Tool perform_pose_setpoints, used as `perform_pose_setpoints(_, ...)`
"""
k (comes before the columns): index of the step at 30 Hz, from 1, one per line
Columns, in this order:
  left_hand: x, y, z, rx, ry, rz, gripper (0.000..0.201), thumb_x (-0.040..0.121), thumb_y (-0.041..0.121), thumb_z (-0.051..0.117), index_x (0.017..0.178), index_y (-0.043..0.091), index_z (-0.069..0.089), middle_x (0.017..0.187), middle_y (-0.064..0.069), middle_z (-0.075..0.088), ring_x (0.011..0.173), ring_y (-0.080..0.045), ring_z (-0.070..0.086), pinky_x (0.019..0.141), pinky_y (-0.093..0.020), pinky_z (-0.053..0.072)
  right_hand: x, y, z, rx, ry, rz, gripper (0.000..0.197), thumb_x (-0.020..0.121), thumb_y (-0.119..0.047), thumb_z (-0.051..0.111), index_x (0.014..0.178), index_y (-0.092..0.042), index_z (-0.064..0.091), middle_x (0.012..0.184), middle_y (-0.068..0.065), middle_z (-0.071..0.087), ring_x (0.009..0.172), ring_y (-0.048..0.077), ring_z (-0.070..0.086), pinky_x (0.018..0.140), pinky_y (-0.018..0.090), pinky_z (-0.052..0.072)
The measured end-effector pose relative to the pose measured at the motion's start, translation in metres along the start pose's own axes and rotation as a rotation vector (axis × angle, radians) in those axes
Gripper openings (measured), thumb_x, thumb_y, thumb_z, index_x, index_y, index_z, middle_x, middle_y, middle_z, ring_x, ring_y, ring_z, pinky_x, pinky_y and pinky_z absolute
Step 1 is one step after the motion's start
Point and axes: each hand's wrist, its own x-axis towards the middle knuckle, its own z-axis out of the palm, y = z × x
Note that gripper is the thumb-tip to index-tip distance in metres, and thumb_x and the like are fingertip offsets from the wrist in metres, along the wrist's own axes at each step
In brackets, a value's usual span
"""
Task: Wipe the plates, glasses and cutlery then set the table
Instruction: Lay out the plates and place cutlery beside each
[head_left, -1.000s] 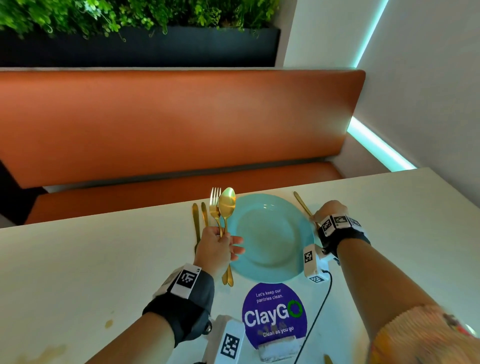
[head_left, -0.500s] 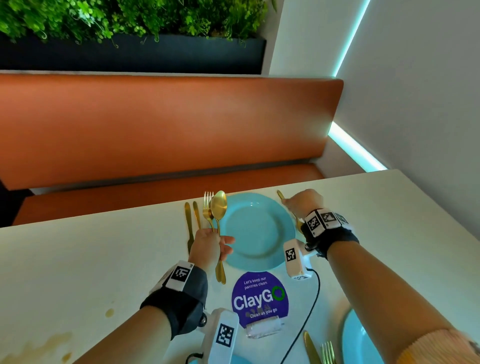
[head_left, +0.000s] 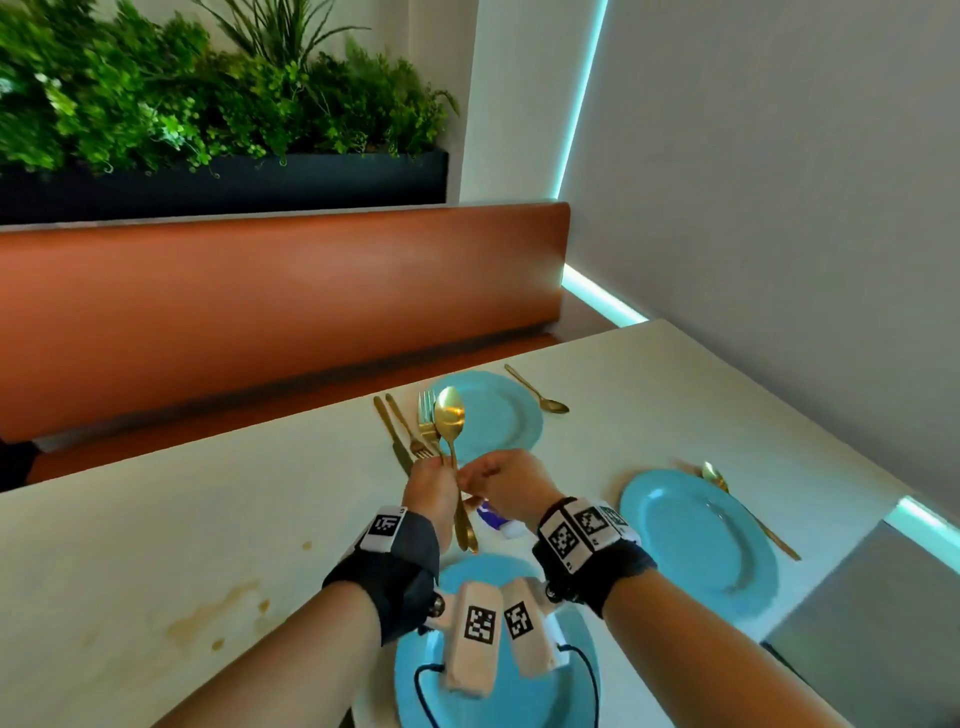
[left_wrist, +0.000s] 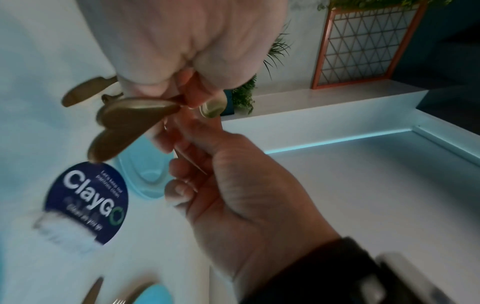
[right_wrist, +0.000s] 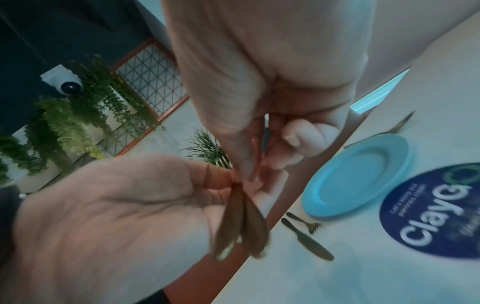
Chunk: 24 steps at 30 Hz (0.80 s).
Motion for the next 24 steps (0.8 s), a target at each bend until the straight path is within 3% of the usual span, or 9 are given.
perform_pose_setpoints(3, -0.039, -0.013, -0.020, 0.019, -0.058, 0.001, 0.028, 0.087, -0.010, 0.027, 0.067, 0.005, 0.041, 0.067, -0.013, 0.051, 0.059, -0.025, 0.051, 0.063, -0.036, 0.051, -0.042, 0.000, 0.021, 0.074, 0.028, 0.044, 0.020, 0.087, -0.017, 0.061, 0.069, -0.020, 0.067, 0.061, -0.002, 0.060, 0.045, 0.005, 0.045, 0.043, 0.018, 0.035)
perform_pose_setpoints(6, -0.068, -0.025, -0.039, 0.064, -0.099, -0.015, 0.029, 0.081, -0.014, 0.030, 0.060, 0.004, 0.040, 0.062, -0.014, 0.046, 0.055, -0.026, 0.048, 0.059, -0.034, 0.047, -0.076, 0.005, 0.041, 0.143, 0.030, 0.078, 0.017, 0.085, -0.015, 0.062, 0.069, -0.017, 0.065, 0.068, 0.007, 0.062, 0.051, 0.011, 0.047, 0.044, 0.020, 0.035)
perform_pose_setpoints(10, -0.093, -0.043, -0.054, 0.082, -0.134, -0.066, 0.030, 0.082, -0.012, 0.033, 0.058, 0.002, 0.044, 0.061, -0.015, 0.048, 0.053, -0.027, 0.049, 0.055, -0.031, 0.046, -0.105, 0.017, 0.062, 0.264, 0.027, 0.165, 0.023, 0.085, -0.012, 0.060, 0.063, -0.016, 0.061, 0.062, 0.005, 0.060, 0.048, 0.013, 0.045, 0.043, 0.020, 0.033)
perform_pose_setpoints(12, -0.097, -0.053, -0.055, 0.093, -0.129, -0.065, 0.032, 0.090, -0.007, 0.036, 0.063, 0.003, 0.050, 0.065, -0.016, 0.051, 0.058, -0.027, 0.053, 0.062, -0.034, 0.049, -0.115, 0.024, 0.064, 0.330, 0.029, 0.209, 0.022, 0.085, -0.008, 0.060, 0.063, -0.013, 0.061, 0.058, 0.004, 0.058, 0.045, 0.011, 0.042, 0.042, 0.018, 0.032)
perform_pose_setpoints(15, -0.091, -0.062, -0.052, 0.105, -0.051, -0.078, 0.017, 0.098, 0.008, 0.040, 0.086, 0.007, 0.053, 0.090, -0.015, 0.054, 0.087, -0.027, 0.056, 0.073, -0.039, 0.053, -0.117, 0.041, 0.053, 0.336, 0.049, 0.257, 0.021, 0.084, -0.006, 0.060, 0.065, -0.012, 0.063, 0.060, 0.002, 0.057, 0.047, 0.012, 0.040, 0.044, 0.019, 0.032)
perform_pose_setpoints(17, -0.082, -0.065, -0.051, 0.064, -0.002, -0.081, 0.012, 0.098, 0.008, 0.042, 0.091, 0.008, 0.051, 0.095, -0.011, 0.050, 0.092, -0.023, 0.053, 0.072, -0.037, 0.054, -0.111, 0.058, 0.035, 0.252, 0.061, 0.300, 0.019, 0.084, -0.006, 0.060, 0.066, -0.011, 0.062, 0.058, 0.003, 0.054, 0.047, 0.013, 0.039, 0.045, 0.020, 0.032)
perform_pose_setpoints(20, -0.067, -0.067, -0.052, 0.047, 0.058, -0.071, 0.014, 0.097, 0.004, 0.040, 0.088, 0.008, 0.049, 0.093, -0.011, 0.047, 0.079, -0.020, 0.053, 0.063, -0.033, 0.052, -0.095, 0.093, 0.004, -0.029, 0.044, 0.377, 0.015, 0.085, -0.010, 0.060, 0.071, -0.012, 0.062, 0.056, 0.005, 0.050, 0.047, 0.015, 0.041, 0.050, 0.025, 0.037)
perform_pose_setpoints(22, -0.057, -0.071, -0.052, 0.043, 0.101, -0.071, 0.019, 0.097, 0.001, 0.038, 0.082, 0.009, 0.049, 0.089, -0.011, 0.048, 0.070, -0.017, 0.051, 0.057, -0.031, 0.051, -0.085, 0.117, -0.013, -0.162, 0.067, 0.423, 0.009, 0.084, -0.013, 0.060, 0.082, -0.006, 0.066, 0.060, 0.006, 0.055, 0.050, 0.017, 0.046, 0.052, 0.026, 0.041)
perform_pose_setpoints(24, -0.048, -0.077, -0.051, 0.044, 0.129, -0.075, 0.025, 0.097, -0.001, 0.035, 0.078, 0.010, 0.047, 0.087, -0.011, 0.048, 0.065, -0.015, 0.050, 0.055, -0.030, 0.049, -0.078, 0.143, -0.025, -0.284, 0.077, 0.465, 0.021, 0.082, -0.014, 0.060, 0.095, -0.001, 0.069, 0.075, 0.009, 0.066, 0.062, 0.019, 0.055, 0.060, 0.028, 0.048)
